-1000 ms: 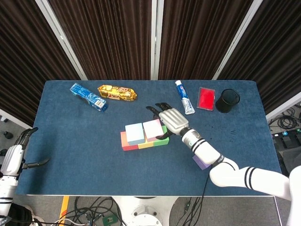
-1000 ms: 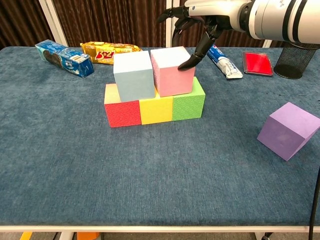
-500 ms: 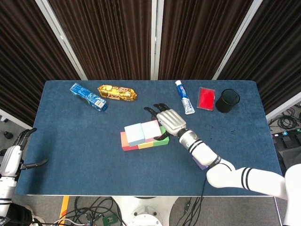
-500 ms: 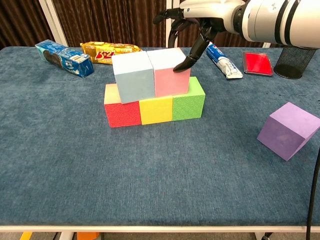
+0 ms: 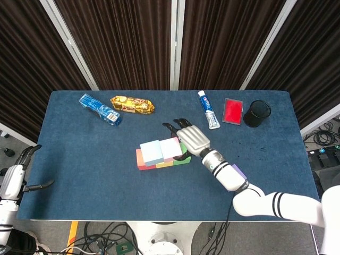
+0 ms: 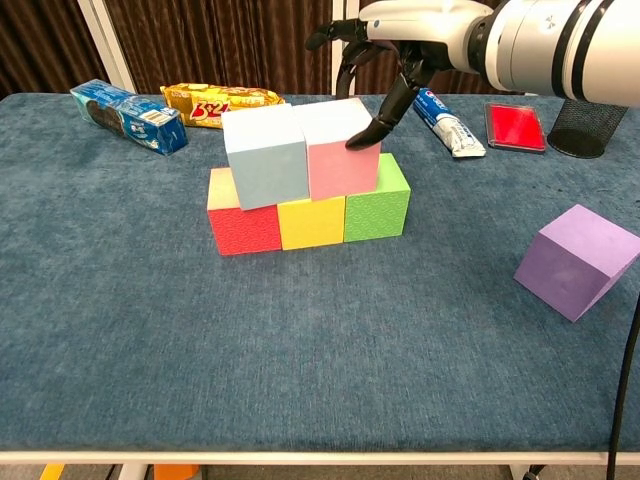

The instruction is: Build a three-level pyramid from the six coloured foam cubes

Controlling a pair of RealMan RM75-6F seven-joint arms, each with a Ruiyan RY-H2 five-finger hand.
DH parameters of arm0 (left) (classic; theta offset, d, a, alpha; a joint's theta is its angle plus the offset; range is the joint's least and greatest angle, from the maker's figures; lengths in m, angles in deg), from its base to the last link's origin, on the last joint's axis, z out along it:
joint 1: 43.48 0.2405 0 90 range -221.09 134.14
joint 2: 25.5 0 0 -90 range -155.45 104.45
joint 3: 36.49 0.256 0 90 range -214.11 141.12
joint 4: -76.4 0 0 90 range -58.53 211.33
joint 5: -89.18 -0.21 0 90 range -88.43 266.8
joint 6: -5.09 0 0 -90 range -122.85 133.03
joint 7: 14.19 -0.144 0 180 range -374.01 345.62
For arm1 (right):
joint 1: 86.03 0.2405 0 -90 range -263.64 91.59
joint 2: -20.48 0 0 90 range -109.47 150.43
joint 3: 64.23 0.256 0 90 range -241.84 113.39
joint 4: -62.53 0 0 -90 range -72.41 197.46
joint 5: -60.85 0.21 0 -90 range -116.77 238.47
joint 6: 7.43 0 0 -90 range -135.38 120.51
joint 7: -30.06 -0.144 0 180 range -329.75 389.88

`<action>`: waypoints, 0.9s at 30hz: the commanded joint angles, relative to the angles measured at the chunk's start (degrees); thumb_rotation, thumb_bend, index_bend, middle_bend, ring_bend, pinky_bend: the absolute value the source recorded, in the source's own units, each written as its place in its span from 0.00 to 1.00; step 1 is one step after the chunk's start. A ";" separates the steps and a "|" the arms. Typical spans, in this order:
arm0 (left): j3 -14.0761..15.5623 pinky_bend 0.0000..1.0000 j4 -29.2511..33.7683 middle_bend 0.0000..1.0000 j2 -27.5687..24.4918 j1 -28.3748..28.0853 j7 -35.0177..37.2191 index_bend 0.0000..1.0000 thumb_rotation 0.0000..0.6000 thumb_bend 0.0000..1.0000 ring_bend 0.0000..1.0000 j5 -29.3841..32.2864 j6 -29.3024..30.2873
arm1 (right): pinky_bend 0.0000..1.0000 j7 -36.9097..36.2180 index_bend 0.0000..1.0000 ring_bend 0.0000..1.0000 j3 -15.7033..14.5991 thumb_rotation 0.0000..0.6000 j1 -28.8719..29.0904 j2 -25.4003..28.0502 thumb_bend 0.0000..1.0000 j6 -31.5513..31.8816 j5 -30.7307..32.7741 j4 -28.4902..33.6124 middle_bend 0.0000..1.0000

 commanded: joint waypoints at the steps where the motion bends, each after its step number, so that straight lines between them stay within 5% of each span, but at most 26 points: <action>1: 0.03 0.14 -0.12 0.11 0.04 0.06 0.20 0.09 1.00 0.07 0.01 -0.01 0.08 | 0.00 0.65 0.00 0.04 -0.08 1.00 -0.06 -0.18 0.15 0.49 0.49 0.29 0.53; 14: 0.14 0.14 -0.94 0.11 0.32 0.30 1.12 0.09 1.00 0.07 0.01 0.07 0.17 | 0.00 3.15 0.00 0.04 -0.34 1.00 0.13 -1.03 0.14 1.20 2.79 0.39 0.49; 21: 0.14 0.14 -1.03 0.11 0.34 0.30 1.25 0.09 1.00 0.07 0.01 0.14 0.04 | 0.00 2.81 0.00 0.00 -0.04 1.00 0.21 -0.81 0.10 0.48 4.03 0.47 0.26; 27: 0.08 0.14 -0.98 0.11 0.23 0.23 1.25 0.09 1.00 0.07 0.01 0.22 -0.12 | 0.00 2.74 0.00 0.00 -0.05 1.00 0.47 -0.26 0.04 -0.59 4.99 0.38 0.15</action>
